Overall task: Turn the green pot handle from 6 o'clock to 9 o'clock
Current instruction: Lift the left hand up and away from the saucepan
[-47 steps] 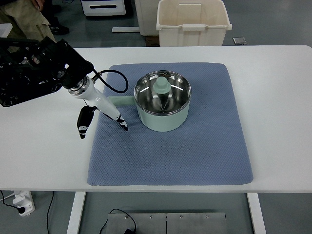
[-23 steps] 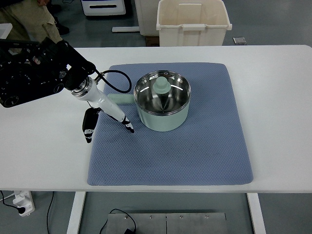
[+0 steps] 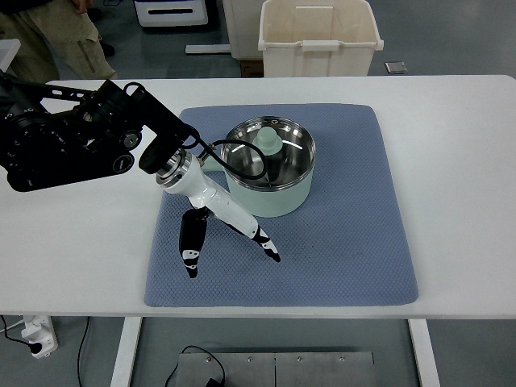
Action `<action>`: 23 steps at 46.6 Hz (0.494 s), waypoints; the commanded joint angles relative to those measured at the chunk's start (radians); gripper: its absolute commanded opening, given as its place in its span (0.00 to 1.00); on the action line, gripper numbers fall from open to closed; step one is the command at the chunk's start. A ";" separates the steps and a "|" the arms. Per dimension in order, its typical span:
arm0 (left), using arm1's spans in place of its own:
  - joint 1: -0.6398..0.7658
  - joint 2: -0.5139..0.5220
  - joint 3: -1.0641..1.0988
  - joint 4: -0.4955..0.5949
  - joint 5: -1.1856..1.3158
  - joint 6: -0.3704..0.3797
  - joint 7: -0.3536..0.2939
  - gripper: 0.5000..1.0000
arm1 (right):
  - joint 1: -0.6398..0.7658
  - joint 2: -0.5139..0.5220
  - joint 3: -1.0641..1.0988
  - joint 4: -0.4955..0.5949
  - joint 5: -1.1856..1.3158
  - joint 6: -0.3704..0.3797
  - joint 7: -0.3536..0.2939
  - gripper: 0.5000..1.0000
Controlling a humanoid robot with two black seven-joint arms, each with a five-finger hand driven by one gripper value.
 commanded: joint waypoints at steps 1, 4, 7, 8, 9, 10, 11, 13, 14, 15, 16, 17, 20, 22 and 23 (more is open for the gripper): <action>0.006 -0.008 -0.027 -0.001 -0.057 0.000 0.002 1.00 | 0.000 0.000 0.000 0.000 -0.001 0.000 0.000 1.00; 0.018 -0.009 -0.060 -0.001 -0.113 0.000 0.003 1.00 | 0.000 0.000 0.000 0.000 0.001 0.000 0.000 1.00; 0.030 -0.018 -0.102 0.003 -0.172 0.000 0.009 1.00 | 0.000 0.000 0.000 0.000 -0.001 0.000 0.000 1.00; 0.033 -0.023 -0.117 0.004 -0.193 0.000 0.010 1.00 | 0.000 0.000 0.000 0.000 -0.001 0.000 0.000 1.00; 0.035 -0.029 -0.132 0.006 -0.215 0.000 0.010 1.00 | 0.000 0.000 0.000 0.000 -0.001 0.000 0.000 1.00; 0.038 -0.034 -0.149 0.009 -0.241 0.000 0.010 1.00 | 0.000 0.000 0.000 0.000 0.001 0.000 0.000 1.00; 0.044 -0.035 -0.163 0.012 -0.267 0.000 0.011 1.00 | 0.000 0.000 0.000 0.000 0.001 0.000 0.000 1.00; 0.052 -0.038 -0.191 0.016 -0.323 0.000 0.011 1.00 | 0.000 0.000 0.000 0.000 -0.001 0.000 0.000 1.00; 0.055 -0.041 -0.206 0.021 -0.356 0.000 0.011 1.00 | 0.000 0.000 0.000 0.000 -0.001 0.000 0.000 1.00; 0.058 -0.046 -0.218 0.025 -0.386 0.000 0.013 1.00 | 0.000 0.000 0.000 -0.001 -0.001 0.000 0.000 1.00; 0.059 -0.049 -0.234 0.032 -0.420 0.000 0.014 1.00 | 0.000 0.000 0.000 0.000 -0.001 0.000 0.000 1.00; 0.064 -0.052 -0.247 0.039 -0.455 0.000 0.017 1.00 | 0.000 0.000 0.000 0.000 -0.001 0.000 0.000 1.00; 0.078 -0.057 -0.287 0.087 -0.567 0.000 0.032 1.00 | 0.000 0.000 0.000 0.000 -0.001 0.000 0.000 1.00; 0.086 -0.064 -0.300 0.130 -0.641 0.000 0.037 1.00 | 0.000 0.000 0.000 0.000 0.001 0.000 0.000 1.00; 0.090 -0.069 -0.303 0.151 -0.675 0.000 0.039 1.00 | 0.000 0.000 0.000 0.000 -0.001 0.000 0.000 1.00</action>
